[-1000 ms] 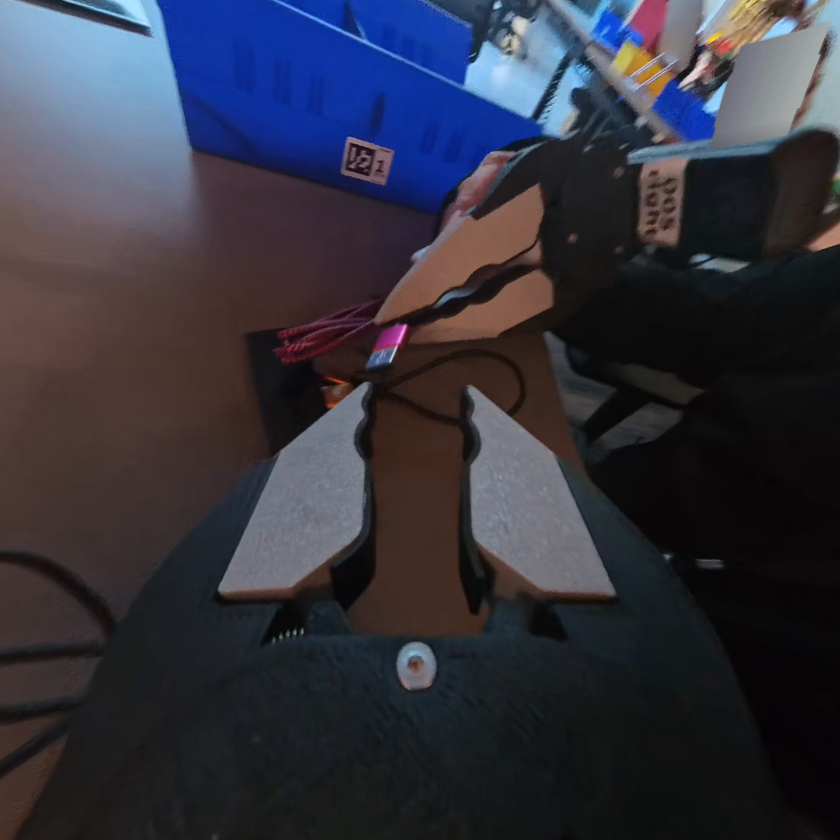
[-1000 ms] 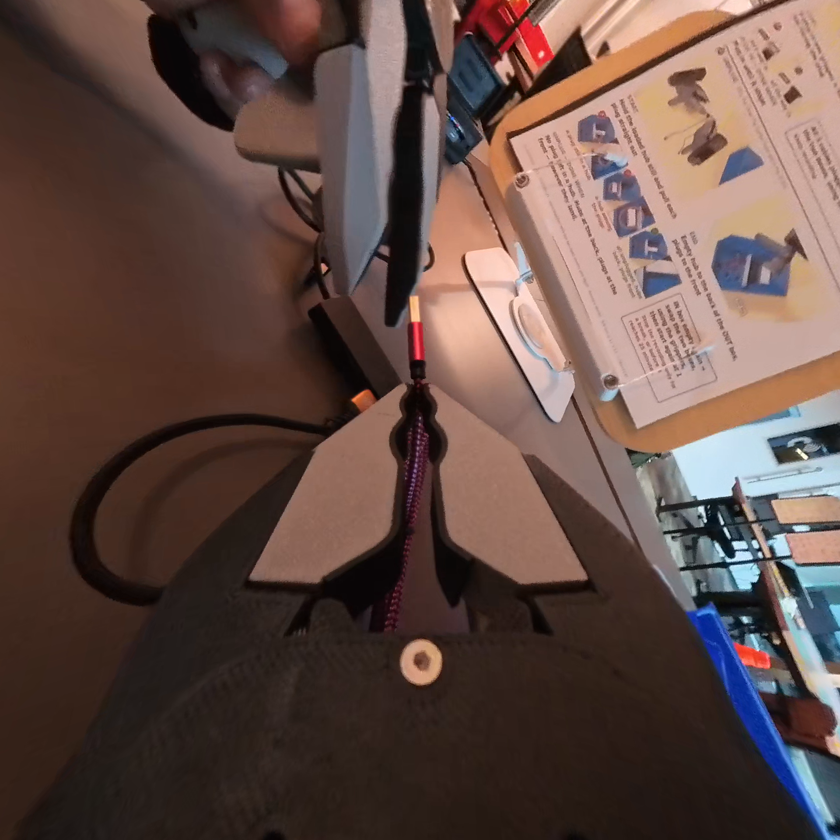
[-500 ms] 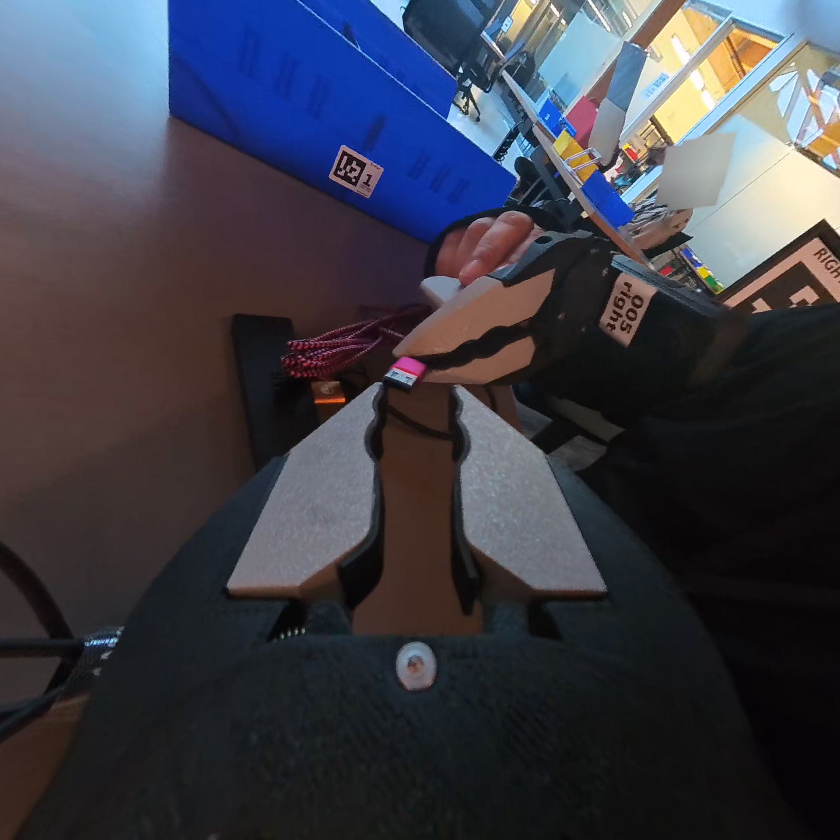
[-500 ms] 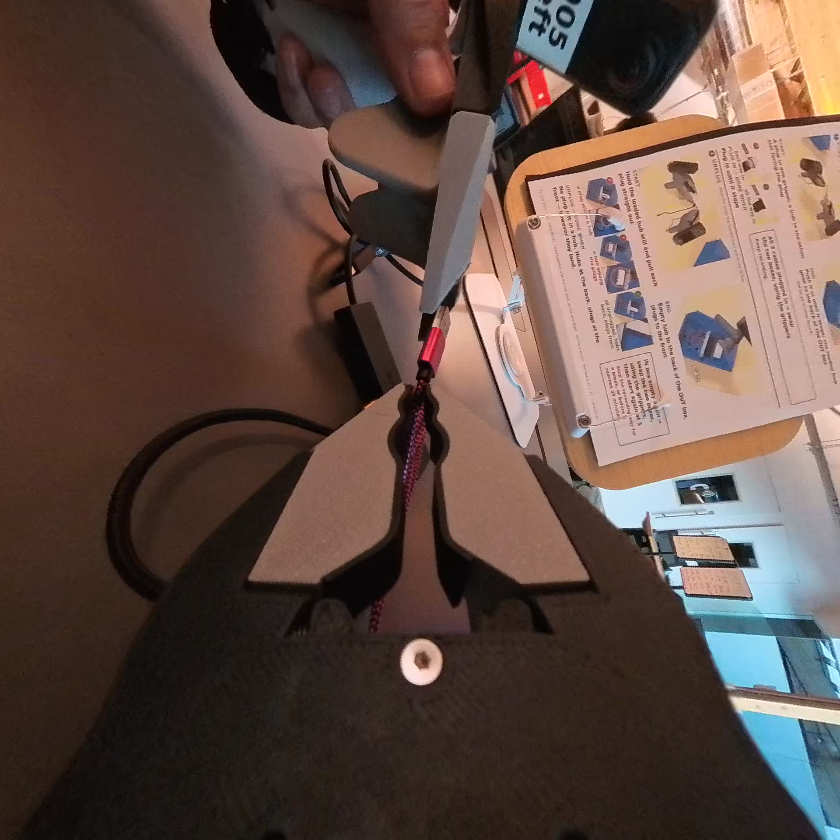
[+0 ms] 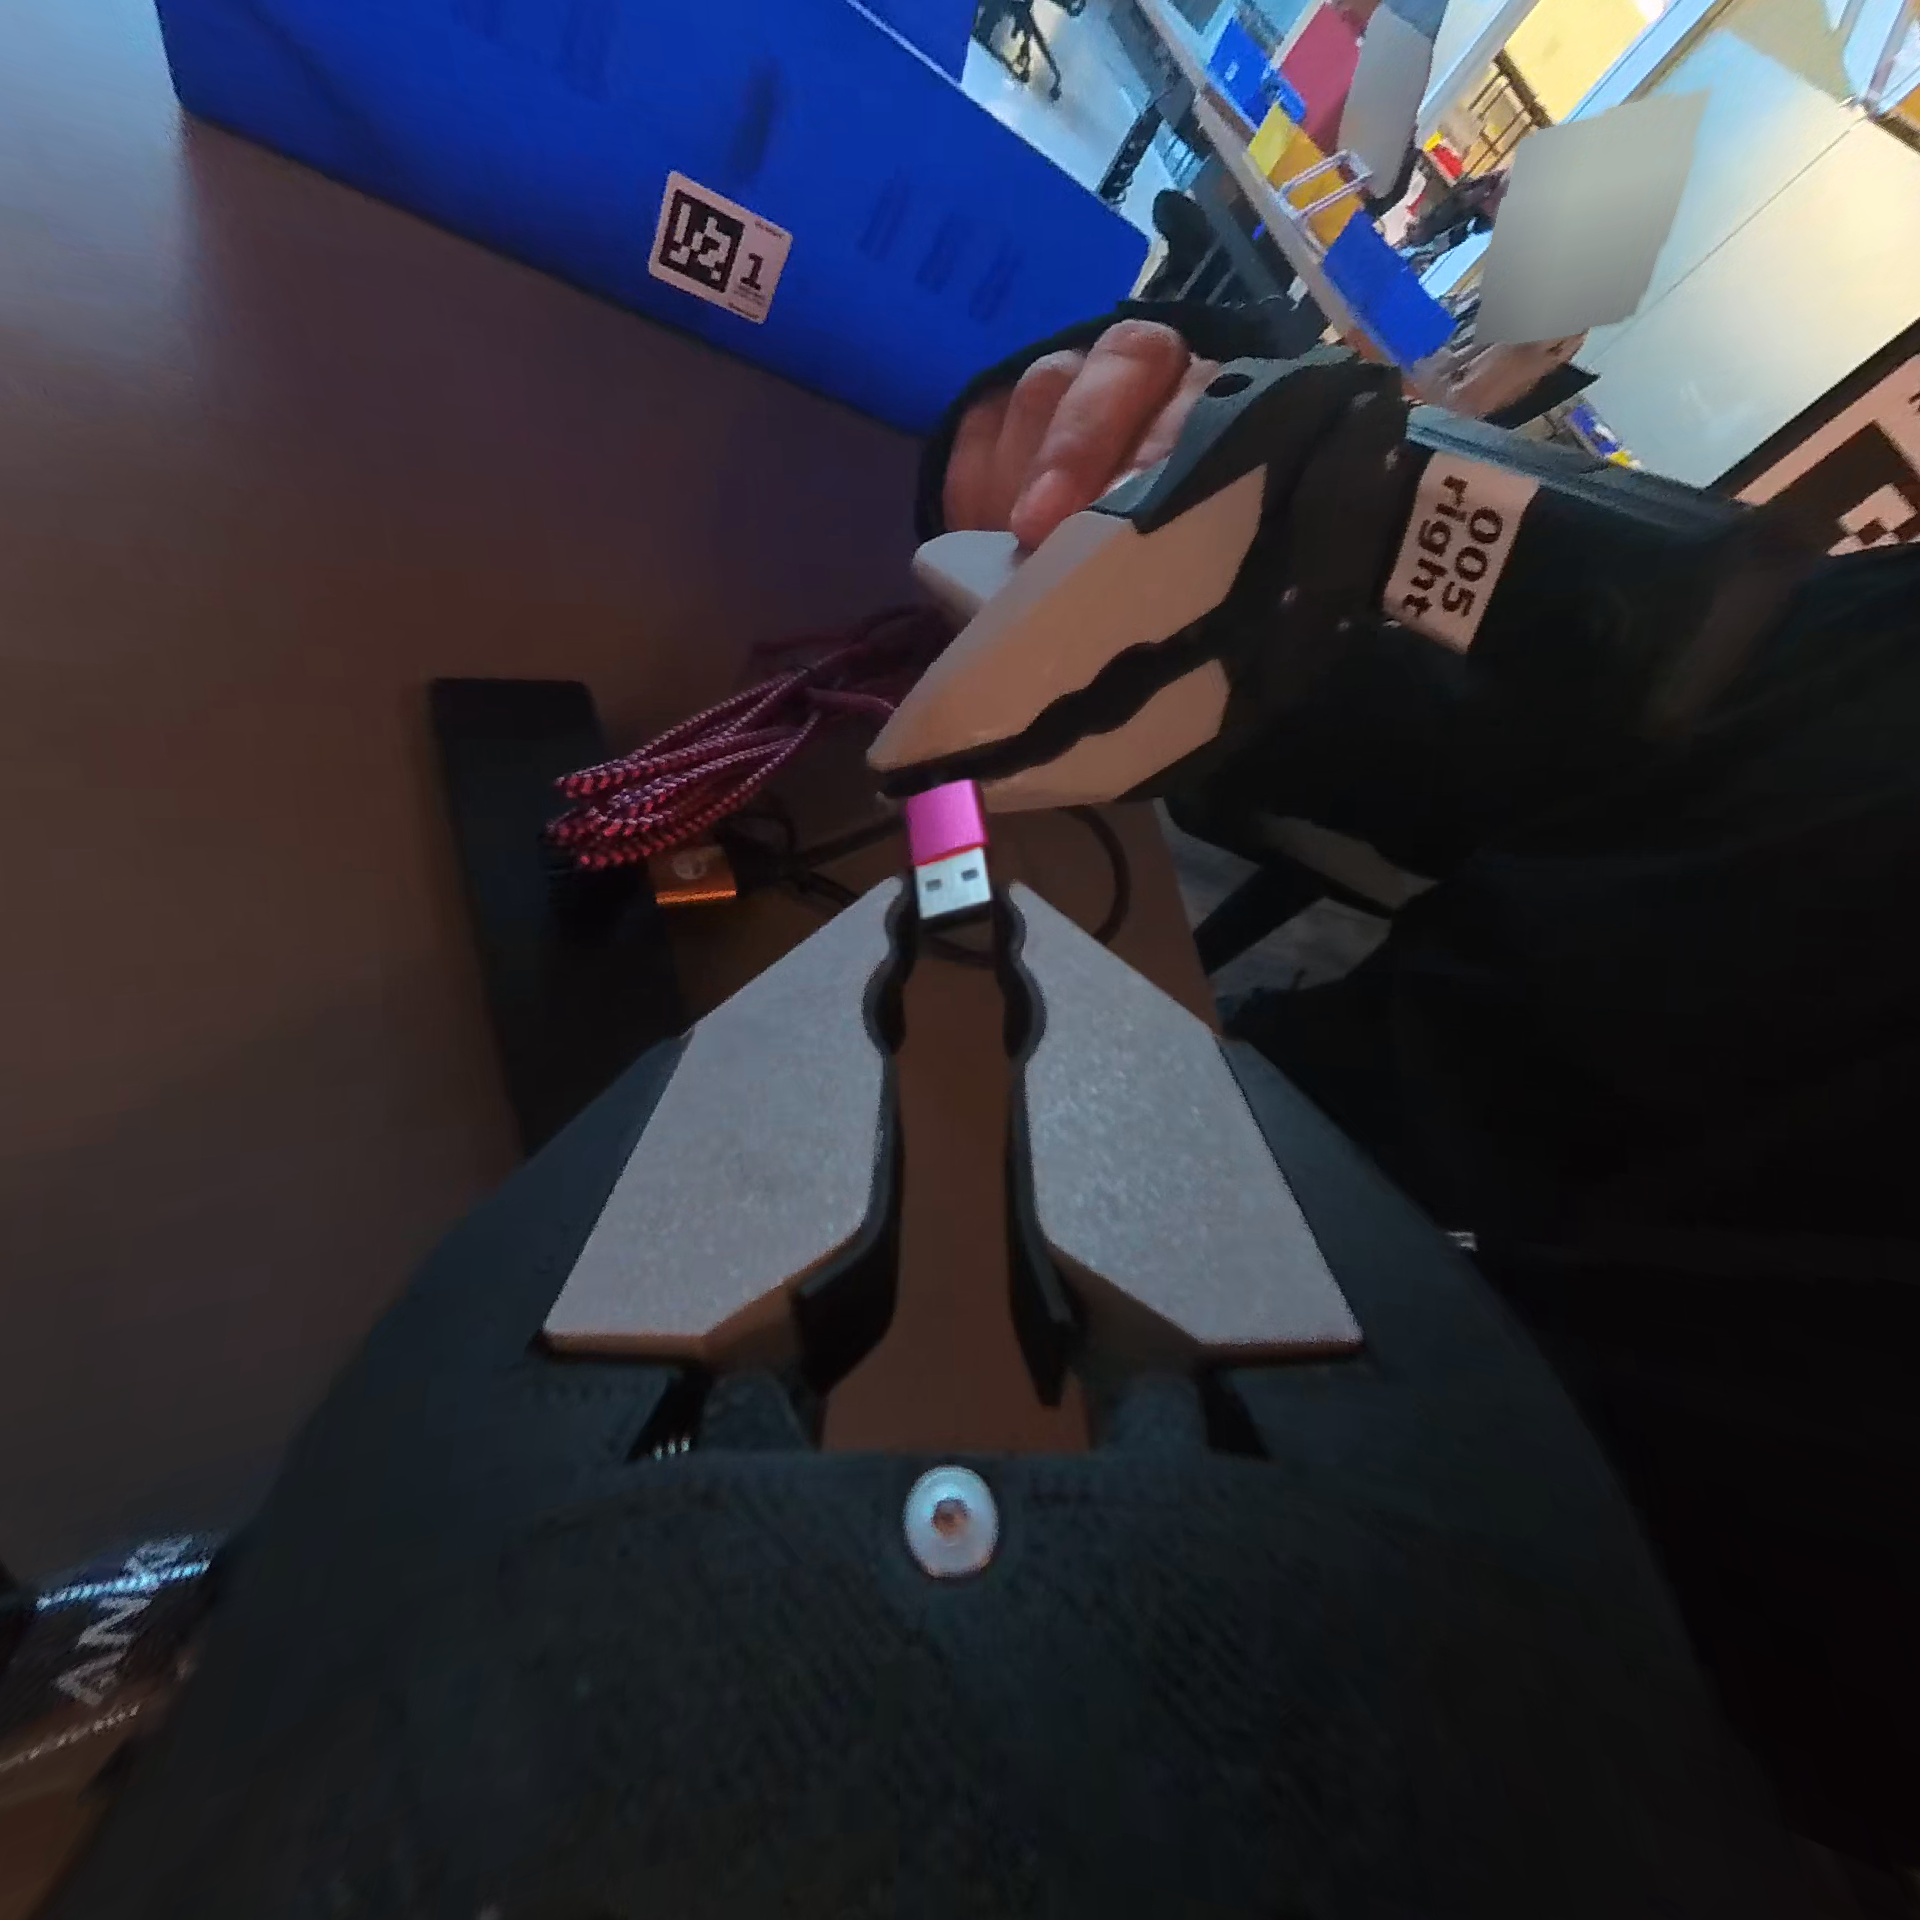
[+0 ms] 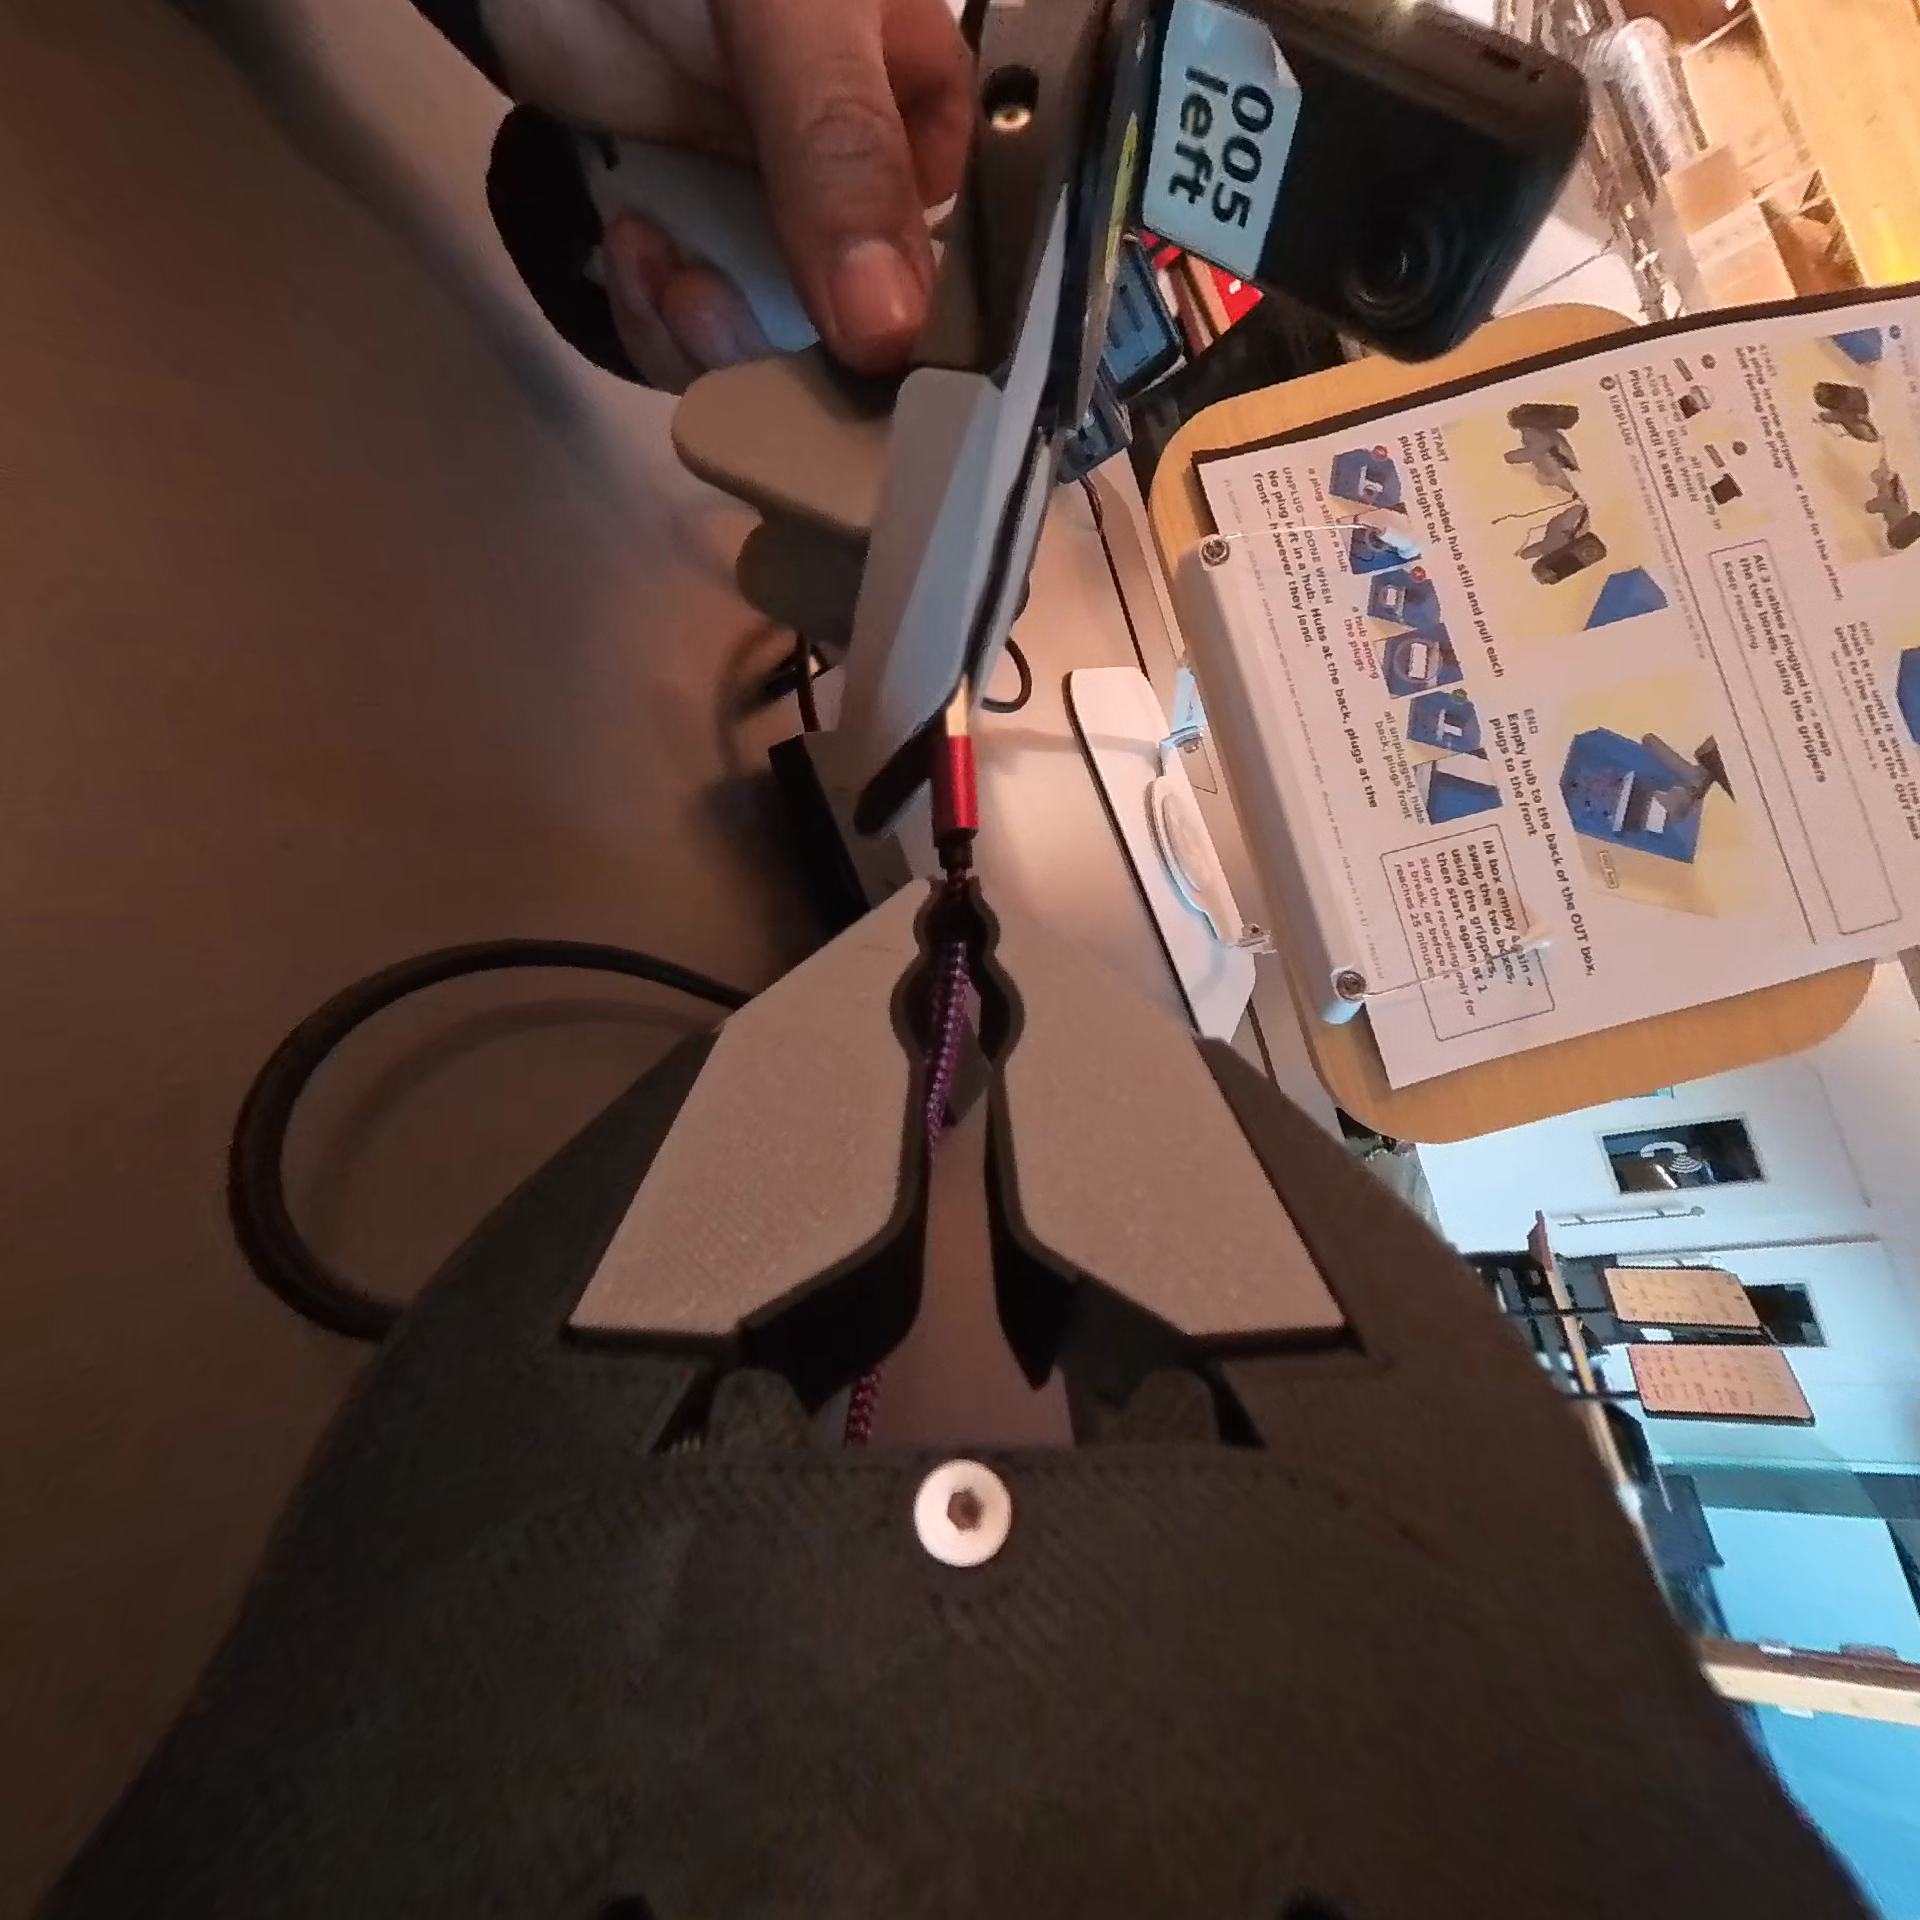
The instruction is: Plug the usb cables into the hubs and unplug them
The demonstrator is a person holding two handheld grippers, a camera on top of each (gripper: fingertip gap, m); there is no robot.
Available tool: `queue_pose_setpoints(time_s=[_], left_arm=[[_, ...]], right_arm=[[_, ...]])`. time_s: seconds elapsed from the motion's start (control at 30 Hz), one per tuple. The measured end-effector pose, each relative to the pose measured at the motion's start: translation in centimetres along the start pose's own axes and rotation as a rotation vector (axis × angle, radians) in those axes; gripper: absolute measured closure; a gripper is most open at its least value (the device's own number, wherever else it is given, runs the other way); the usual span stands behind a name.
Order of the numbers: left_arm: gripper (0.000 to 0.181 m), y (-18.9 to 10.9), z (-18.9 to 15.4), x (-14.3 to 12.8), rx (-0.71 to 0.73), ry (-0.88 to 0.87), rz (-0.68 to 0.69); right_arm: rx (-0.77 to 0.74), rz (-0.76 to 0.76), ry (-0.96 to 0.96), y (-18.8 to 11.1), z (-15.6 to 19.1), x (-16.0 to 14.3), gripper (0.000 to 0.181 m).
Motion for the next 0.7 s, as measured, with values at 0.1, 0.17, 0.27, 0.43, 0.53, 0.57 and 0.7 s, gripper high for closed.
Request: queue_pose_setpoints(time_s=[0.1,0.17,0.27,0.43,0.53,0.57,0.7], left_arm=[[0.168,-0.2,-0.2,0.1,-0.023,0.004,-0.013],[0.158,-0.2,-0.3,0.2,-0.067,-0.032,-0.032],[0.152,-0.2,-0.2,0.2,-0.113,-0.083,-0.053],[0.168,-0.3,0.2,-0.2,-0.041,-0.067,-0.012],[0.168,-0.3,0.0,-0.1,0.019,0.007,0.029],[0.168,-0.2,-0.2,-0.1,0.039,0.038,0.045],[0.168,-0.1,-1.4,0.1,0.200,0.379,0.166]], right_arm=[[-0.011,0.001,-0.024,0.0,0.1,0.1,0.181],[-0.024,0.008,-0.039,0.0,0.1,0.1,0.181],[-0.008,0.004,-0.040,-0.1,0.3,0.0,0.181],[-0.009,0.018,-0.086,0.1,0.8,0.2,0.181],[-0.003,0.020,-0.081,0.1,0.8,0.2,0.181],[0.006,0.017,-0.069,0.1,0.8,0.1,0.181],[0.126,-0.041,0.058,-0.3,0.7,0.6,0.167]])
Point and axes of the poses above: each gripper's, where its closed fingertips meet, y out along the fingers, x out of its top, z = x × y across the jaws, the point moved 7 cm from there along -y, back along the fingers, and after that the axes turned 6 degrees about y, right-handed, at the moved point
